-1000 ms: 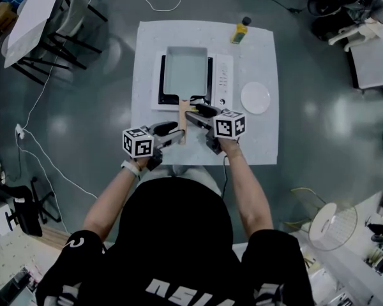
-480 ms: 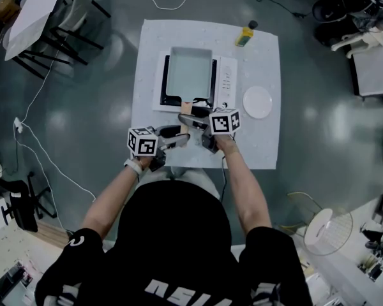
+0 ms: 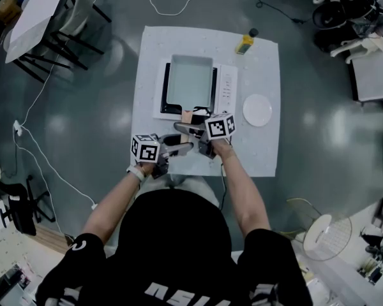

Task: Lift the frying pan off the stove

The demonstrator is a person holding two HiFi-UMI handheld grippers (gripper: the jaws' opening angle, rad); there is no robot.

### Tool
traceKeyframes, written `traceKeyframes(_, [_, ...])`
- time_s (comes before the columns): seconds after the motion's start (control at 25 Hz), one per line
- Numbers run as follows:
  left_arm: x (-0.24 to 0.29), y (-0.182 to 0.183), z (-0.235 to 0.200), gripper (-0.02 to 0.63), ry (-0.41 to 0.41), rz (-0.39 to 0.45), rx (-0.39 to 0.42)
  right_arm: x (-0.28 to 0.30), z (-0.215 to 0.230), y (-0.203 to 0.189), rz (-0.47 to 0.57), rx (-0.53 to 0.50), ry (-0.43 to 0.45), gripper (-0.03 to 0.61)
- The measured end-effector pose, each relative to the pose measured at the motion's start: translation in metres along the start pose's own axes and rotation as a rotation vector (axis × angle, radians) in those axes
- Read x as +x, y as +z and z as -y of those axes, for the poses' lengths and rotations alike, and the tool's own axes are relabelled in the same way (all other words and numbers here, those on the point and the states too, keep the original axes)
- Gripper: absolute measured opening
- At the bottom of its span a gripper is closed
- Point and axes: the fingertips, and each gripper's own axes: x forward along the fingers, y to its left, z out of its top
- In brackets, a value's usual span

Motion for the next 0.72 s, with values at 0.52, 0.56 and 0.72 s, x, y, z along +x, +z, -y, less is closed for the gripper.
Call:
traceKeyframes(0.52, [0.0049,0.0031,-0.0041,0.193,-0.03,0.018,-0.052,0.0058,-0.0024,0.0023,0.015,0.079,0.087,0.243])
traceKeyframes(0.56, [0.0046,0.0034,-0.0042,0.189,-0.029,0.02,-0.054,0.0062,-0.0028,0.0025,0.021,0.082,0.093,0.241])
traceKeyframes(0.72, [0.0002,0.0031,-0.0027,0.175,-0.017,0.022,-0.05,0.0097,-0.0075,0.001,0.052,0.112,0.124,0.222])
